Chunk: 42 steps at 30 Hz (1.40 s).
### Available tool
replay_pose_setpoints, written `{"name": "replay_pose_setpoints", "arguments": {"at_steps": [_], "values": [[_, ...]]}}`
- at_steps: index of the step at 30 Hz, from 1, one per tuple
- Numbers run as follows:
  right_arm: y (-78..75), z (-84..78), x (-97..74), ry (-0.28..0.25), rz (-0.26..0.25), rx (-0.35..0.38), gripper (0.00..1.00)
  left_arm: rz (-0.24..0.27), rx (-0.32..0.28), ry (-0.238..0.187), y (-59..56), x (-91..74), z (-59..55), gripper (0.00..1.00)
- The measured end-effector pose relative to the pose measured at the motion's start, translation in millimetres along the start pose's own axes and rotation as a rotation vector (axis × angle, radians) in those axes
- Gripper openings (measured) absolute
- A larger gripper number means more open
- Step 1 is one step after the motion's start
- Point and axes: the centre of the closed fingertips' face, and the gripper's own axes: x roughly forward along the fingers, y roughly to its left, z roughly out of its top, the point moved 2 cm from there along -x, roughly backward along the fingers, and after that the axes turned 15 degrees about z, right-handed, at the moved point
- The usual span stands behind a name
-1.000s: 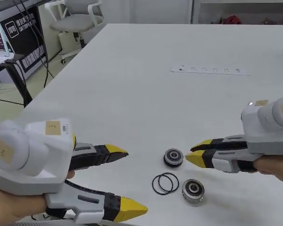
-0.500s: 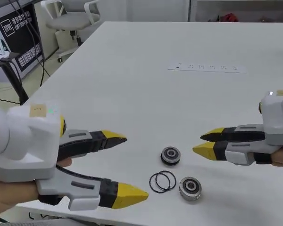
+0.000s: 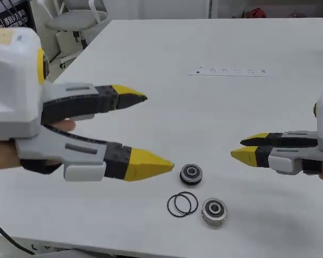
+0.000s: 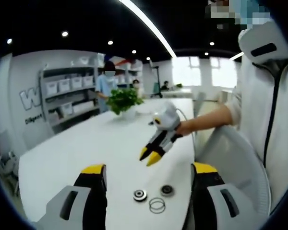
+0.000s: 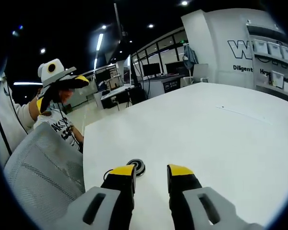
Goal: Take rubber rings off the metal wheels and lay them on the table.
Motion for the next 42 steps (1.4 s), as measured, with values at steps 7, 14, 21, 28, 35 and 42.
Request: {"name": "replay_pose_setpoints", "arguments": {"at_steps": [7, 14, 21, 28, 35, 42], "values": [[-2.9, -1.5, -1.6, -0.005, -0.008, 0.013, 0.22, 0.0, 0.058, -0.027, 11.7, 21.3, 24.0, 0.71], [-3.3, -5.8, -0.8, 0.006, -0.009, 0.021, 0.22, -0.034, 0.085, -0.078, 13.7, 47.8, 43.0, 0.7], [-5.6, -9.6, -1.4, 0.01, -0.012, 0.034, 0.22, -0.022, 0.132, -0.065, 18.2, 64.4, 32.9, 0.66], [-7.4, -13.3, -2.2, 0.013, -0.018, 0.049, 0.21, -0.014, 0.134, -0.04, 27.9, 93.6, -18.0, 0.61], [-9.0, -18.2, -0.5, 0.026, -0.017, 0.061, 0.21, -0.007, 0.089, 0.024, 28.9, 103.2, -63.5, 0.55], [-10.6, -21.7, 0.8, 0.036, -0.013, 0.067, 0.21, -0.016, 0.078, 0.113, 26.7, 112.6, -102.4, 0.47]]}}
